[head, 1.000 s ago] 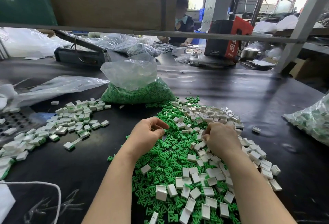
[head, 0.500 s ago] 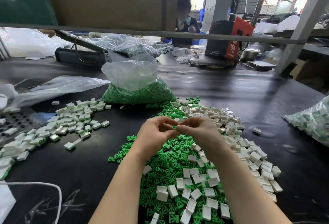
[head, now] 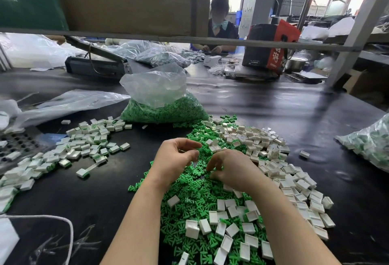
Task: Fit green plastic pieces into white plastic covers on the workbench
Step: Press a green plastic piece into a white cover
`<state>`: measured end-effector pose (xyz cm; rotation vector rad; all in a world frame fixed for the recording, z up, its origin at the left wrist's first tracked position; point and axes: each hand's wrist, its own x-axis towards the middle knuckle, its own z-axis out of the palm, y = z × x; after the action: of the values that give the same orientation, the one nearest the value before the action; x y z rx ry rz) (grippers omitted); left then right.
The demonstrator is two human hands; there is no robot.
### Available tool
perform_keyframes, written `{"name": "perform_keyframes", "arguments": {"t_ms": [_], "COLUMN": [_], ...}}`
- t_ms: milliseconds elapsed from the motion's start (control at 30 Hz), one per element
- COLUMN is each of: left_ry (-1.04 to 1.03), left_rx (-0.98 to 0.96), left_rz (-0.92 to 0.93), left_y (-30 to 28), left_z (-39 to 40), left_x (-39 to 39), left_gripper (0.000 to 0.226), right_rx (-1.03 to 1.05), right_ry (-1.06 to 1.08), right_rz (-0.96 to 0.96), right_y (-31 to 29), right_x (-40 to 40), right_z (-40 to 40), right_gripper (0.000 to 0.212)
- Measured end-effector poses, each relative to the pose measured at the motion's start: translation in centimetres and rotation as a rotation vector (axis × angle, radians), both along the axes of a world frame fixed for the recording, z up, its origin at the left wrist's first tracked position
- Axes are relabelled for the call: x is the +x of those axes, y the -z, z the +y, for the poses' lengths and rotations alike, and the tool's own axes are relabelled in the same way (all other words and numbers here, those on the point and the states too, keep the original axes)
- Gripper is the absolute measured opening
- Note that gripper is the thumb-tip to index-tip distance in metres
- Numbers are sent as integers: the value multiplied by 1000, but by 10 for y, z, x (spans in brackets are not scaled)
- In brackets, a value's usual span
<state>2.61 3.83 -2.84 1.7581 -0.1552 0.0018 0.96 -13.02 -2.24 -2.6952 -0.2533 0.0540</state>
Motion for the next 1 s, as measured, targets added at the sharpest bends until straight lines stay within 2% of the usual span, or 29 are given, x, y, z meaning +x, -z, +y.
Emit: {"name": "perform_keyframes", "arguments": {"t_ms": [133,233,333,433,533,700,833,900,1000], "left_ry": [-33,-33,-22,-22,-25,-13,-12,-6,16], "left_rx": [63,127,239,306,355,399,441,439,475], "left_rz": [15,17,5,0,7,18,20,17,-18], "left_y": [2,3,4,6,9,10,10,9,5], "left_z": [2,3,4,3,2,1,0,-1,-5], "left_x": [1,1,2,4,5,5,4,3,1], "left_gripper": [20,18,16,16,17,18,15,14,11], "right_rx": [-12,115,138,-36,-21,390,863,967,1026], "right_ry": [1,45,219,480,528,369,247,202,246], "right_rz": [-8,-9,-56,-149,-80,-1,238,235,148], "right_y": [1,4,6,8,12,11,6,4,3], "right_x": [0,1,4,8,9,10,5,5,6], "right_z": [0,-4,-14,-30,-32,-15,-9,-6,-5], "right_gripper": [8,9,8,6,8,8,9,6,3]}}
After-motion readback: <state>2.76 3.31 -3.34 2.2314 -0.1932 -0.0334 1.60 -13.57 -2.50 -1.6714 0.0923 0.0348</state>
